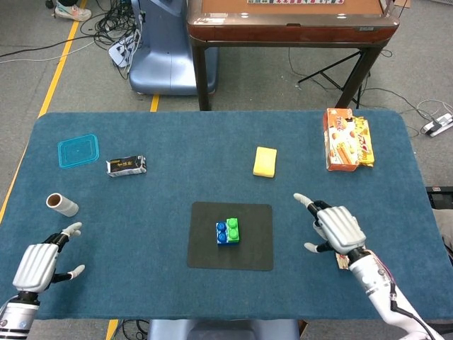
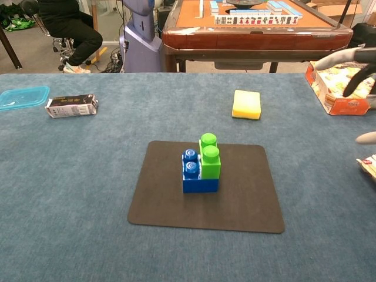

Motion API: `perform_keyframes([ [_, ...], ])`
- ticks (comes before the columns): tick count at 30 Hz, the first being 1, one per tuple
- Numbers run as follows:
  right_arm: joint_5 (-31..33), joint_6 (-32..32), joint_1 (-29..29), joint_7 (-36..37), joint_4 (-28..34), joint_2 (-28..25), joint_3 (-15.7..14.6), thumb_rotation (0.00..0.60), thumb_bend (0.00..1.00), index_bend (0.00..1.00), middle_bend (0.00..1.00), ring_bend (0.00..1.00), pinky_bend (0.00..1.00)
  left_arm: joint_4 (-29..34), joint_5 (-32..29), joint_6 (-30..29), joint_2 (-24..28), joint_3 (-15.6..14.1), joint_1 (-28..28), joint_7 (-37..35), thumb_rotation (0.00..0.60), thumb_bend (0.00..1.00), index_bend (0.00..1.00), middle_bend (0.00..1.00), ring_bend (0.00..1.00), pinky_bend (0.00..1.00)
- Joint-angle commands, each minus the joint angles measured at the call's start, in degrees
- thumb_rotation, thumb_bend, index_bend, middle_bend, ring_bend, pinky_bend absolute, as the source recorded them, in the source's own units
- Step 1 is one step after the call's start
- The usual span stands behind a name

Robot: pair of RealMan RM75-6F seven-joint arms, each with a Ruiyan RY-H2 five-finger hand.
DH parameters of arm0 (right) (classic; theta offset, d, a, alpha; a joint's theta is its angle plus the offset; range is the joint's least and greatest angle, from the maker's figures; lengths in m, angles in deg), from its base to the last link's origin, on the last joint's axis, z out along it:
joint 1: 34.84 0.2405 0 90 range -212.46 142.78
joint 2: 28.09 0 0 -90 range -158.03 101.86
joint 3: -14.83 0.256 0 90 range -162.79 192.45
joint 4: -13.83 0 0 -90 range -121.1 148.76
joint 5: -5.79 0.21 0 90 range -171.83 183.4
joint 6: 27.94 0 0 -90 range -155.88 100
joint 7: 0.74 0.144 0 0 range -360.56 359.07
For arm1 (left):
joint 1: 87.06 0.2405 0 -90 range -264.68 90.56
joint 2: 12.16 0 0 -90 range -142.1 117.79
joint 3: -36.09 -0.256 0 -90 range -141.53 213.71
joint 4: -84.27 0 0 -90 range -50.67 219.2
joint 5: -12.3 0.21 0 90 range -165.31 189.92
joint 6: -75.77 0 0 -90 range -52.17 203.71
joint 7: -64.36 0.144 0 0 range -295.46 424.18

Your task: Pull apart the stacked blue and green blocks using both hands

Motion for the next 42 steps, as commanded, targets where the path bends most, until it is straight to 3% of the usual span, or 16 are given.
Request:
perform_keyframes([
  [1,11.72,5.66,7.37,-10.89,5.13,1.04,2.06,0.600,0.00,0.10,1.00,1.00,1.00,-0.27,-0.06,-0.30,-0.15,0.03,0.25,-0.54,0.600,0.17,0.20,0.29,0.36,0.60],
  [7,26.99,3.91,16.02,-22.10,5.64,6.72,3.56,0.600,0.00,0.04,1.00,1.00,1.00,-1.48,-0.02,-0.19,-0.90,-0.17,0.49,-1.49,0.600,0.17,0.20,0.29,0.36,0.60],
  [14,38.41,3.00,23.18,-25.74,4.27,10.78,4.68,0.600,0.00,0.00,1.00,1.00,1.00,-2.49,-0.08,-0.19,-1.40,-0.24,0.75,-2.35,0.600,0.17,0.20,0.29,0.36,0.60],
  [23,45.62,2.57,29.04,-26.78,0.66,14.76,4.30,0.600,0.00,0.00,1.00,1.00,1.00,-3.20,0.21,-0.09,-1.99,-0.40,0.86,-2.70,0.600,0.17,0.20,0.29,0.36,0.60],
  [36,51.13,2.37,33.48,-24.91,-4.53,20.32,4.05,0.600,0.00,0.00,1.00,1.00,1.00,-3.35,0.33,-0.04,-2.07,-0.43,0.99,-2.94,0.600,0.17,0.20,0.29,0.36,0.60],
  [42,51.79,0.92,34.35,-24.01,-5.52,22.36,4.01,0.600,0.00,0.07,1.00,1.00,1.00,-3.66,0.34,0.05,-2.35,-0.51,1.08,-3.19,0.600,0.17,0.20,0.29,0.36,0.60],
])
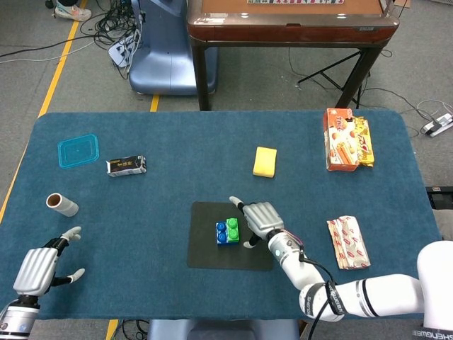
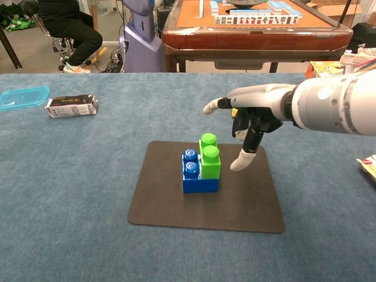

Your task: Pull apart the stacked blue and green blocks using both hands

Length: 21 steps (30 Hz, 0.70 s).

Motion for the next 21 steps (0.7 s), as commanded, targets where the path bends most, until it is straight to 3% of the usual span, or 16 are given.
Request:
perform_keyframes([
  [1,0.37,-0.52,0.44,0.38,-0.46,0.81,-0.03,0.600,0.00,0.08,1.00,1.00,1.00,-0.11,0.05,0.02,-0.12,-0.05,0.03,-0.04,0.600,0.17,0.20,0.29,0.36,0.60],
  [21,2.80,-2.04,2.08,1.78,-3.32,4.72,0.22,0.600,0.00,0.27,1.00,1.00,1.00,-1.31,0.17,0.31,-1.01,-0.39,0.30,-0.78,0.600,0.17,0.20,0.29,0.36,0.60],
])
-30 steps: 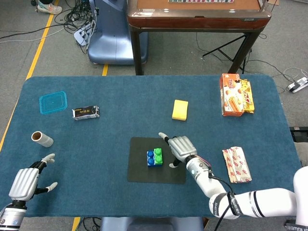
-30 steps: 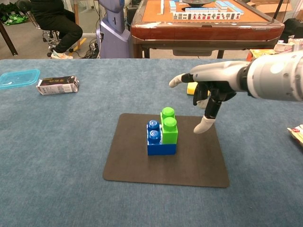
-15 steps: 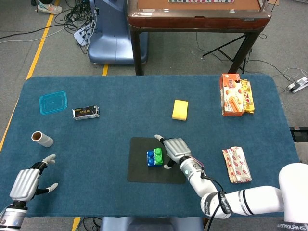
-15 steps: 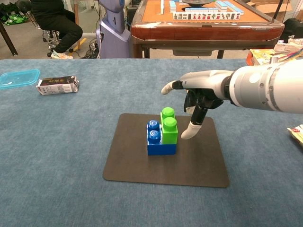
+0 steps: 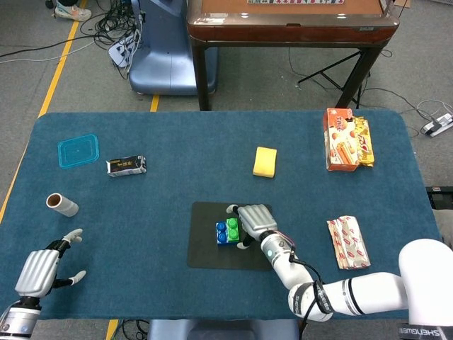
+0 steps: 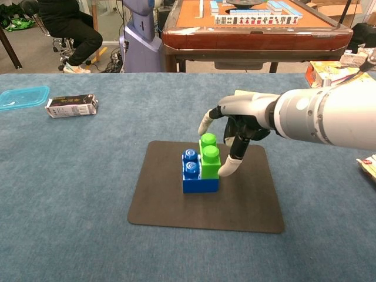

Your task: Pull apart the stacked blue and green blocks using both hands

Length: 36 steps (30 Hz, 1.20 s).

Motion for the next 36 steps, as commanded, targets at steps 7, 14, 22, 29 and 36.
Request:
perform_keyframes([
  [7,-0.05,-0.26,0.04,0.39,-0.48,0.49,-0.05,0.600,0.00,0.33,1.00,1.00,1.00,-0.24,0.03,0.01,-0.13,-0.05,0.08,-0.21,0.600,0.17,0.20,0.29,0.36,0.60],
  [14,0.09,-0.74,0.09,0.56,-1.06,1.02,0.02,0.600,0.00,0.36,1.00,1.00,1.00,-0.30,0.11,0.14,-0.27,-0.13,0.09,-0.23,0.600,0.17,0.20,0.29,0.36,0.60],
  [22,-0.48,-1.05,-0.03,1.07,-2.32,2.29,0.33,0.600,0.00,0.38,1.00,1.00,1.00,-0.37,0.09,0.17,-0.31,-0.14,0.14,-0.27,0.600,0.17,0.20,0.29,0.36,0.60],
  [29,-0.93,-1.06,-0.23,1.43,-2.81,2.98,0.57,0.600,0.00,0.41,1.00,1.00,1.00,-0.63,0.11,0.24,-0.46,-0.28,0.24,-0.41,0.600,0.17,0.20,0.29,0.36,0.60],
  [36,-1.56,-1.05,-0.58,1.80,-3.47,3.59,0.61,0.600,0.13,0.47,1.00,1.00,1.00,-0.89,0.14,0.26,-0.71,-0.36,0.33,-0.56,0.600,0.17,0.20,0.29,0.36,0.60],
])
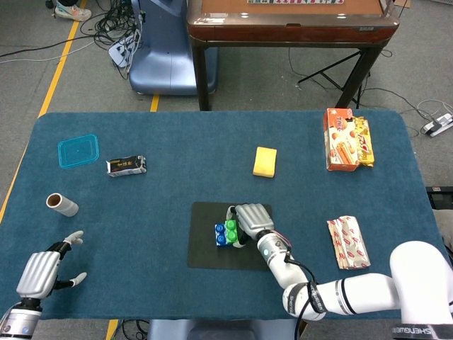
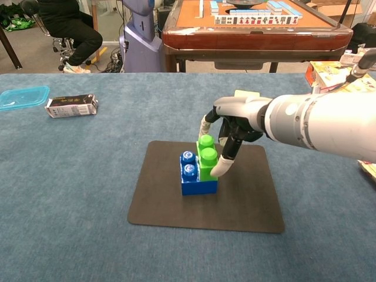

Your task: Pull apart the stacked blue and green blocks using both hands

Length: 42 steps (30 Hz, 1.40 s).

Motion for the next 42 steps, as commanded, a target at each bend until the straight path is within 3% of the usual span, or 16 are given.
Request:
perform_keyframes([
  [1,-0.17,0.01,-0.11,0.04,-0.26,0.18,-0.05,0.600,0.16,0.49,1.00,1.00,1.00,-0.06,0.00,0.00,-0.05,0.00,0.02,-0.03,0.600,0.17,0.20,0.29,0.36,0.60],
  [8,-1.92,0.11,-1.14,1.20,-0.20,0.01,-0.12,0.600,0.31,0.54,1.00,1.00,1.00,-0.14,0.13,-0.06,-0.12,0.01,0.02,-0.24,0.600,0.17,0.20,0.29,0.36,0.60],
  [19,-8.27,-2.06,-5.21,6.02,5.01,-6.10,1.49,0.600,0.38,0.58,1.00,1.00,1.00,3.36,0.97,0.35,0.56,1.30,-1.66,1.39,0.600,0.17,0.20,0.29,0.36,0.60],
  [30,-13.37,-2.26,-7.74,10.70,9.92,-12.53,4.93,0.600,0.39,0.62,1.00,1.00,1.00,14.47,-2.19,6.19,2.67,7.96,-9.18,6.00,0.600,0.15,0.21,0.40,0.43,0.66],
  [33,-14.59,-2.46,-8.24,11.83,10.98,-13.84,5.84,0.600,0.39,0.62,1.00,1.00,1.00,17.98,-4.55,7.82,2.59,10.90,-11.67,5.98,0.600,0.14,0.23,0.50,0.54,0.77],
  [36,-15.59,-3.04,-8.61,12.72,12.01,-14.81,6.77,0.600,0.40,0.63,1.00,1.00,1.00,21.22,-7.07,9.62,1.95,13.40,-14.25,7.02,0.600,0.12,0.25,0.68,0.72,0.95],
  [42,-16.89,-3.38,-8.83,14.18,13.11,-16.14,8.41,0.600,0.41,0.64,1.00,1.00,1.00,27.35,-13.73,13.07,-0.05,17.87,-19.17,8.42,0.600,0.07,0.27,0.97,0.93,1.00],
])
